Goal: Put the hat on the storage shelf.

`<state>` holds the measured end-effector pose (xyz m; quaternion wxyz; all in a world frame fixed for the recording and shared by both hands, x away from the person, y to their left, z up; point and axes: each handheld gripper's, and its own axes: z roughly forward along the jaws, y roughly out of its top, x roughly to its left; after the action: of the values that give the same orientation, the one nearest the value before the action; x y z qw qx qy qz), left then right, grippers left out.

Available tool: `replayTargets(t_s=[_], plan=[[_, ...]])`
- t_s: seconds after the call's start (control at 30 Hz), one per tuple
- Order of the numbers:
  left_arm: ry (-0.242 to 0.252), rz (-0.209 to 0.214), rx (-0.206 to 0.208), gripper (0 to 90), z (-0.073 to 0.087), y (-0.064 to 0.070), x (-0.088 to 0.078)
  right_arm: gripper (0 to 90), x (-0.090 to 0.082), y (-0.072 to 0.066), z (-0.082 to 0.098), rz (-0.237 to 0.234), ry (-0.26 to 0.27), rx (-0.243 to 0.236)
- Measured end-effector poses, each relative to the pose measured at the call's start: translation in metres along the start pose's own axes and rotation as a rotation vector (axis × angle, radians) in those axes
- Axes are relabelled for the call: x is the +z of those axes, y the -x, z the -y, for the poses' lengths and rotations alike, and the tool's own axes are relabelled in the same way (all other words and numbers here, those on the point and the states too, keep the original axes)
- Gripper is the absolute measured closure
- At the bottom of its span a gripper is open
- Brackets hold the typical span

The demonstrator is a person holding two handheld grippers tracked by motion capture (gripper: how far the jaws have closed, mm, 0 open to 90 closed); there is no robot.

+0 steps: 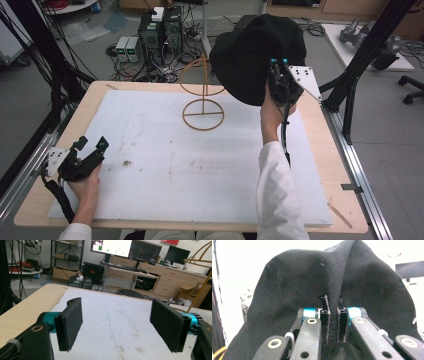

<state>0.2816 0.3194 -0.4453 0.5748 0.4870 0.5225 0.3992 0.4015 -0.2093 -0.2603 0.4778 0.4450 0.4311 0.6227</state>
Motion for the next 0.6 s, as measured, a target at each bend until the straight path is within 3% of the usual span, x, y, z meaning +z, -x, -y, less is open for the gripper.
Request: replayTargets(t_s=[0.2,0.6], plan=[[0.006,-0.005,-0.006,26.4,-0.001,0.000,-0.001,86.1,0.008,-0.010,-0.002,-0.016,0.009,0.020],[0.011,-0.005,-0.019,26.4,-0.001,-0.002,-0.001,86.1,0.024,-0.052,0.008,-0.102,-0.026,0.000]])
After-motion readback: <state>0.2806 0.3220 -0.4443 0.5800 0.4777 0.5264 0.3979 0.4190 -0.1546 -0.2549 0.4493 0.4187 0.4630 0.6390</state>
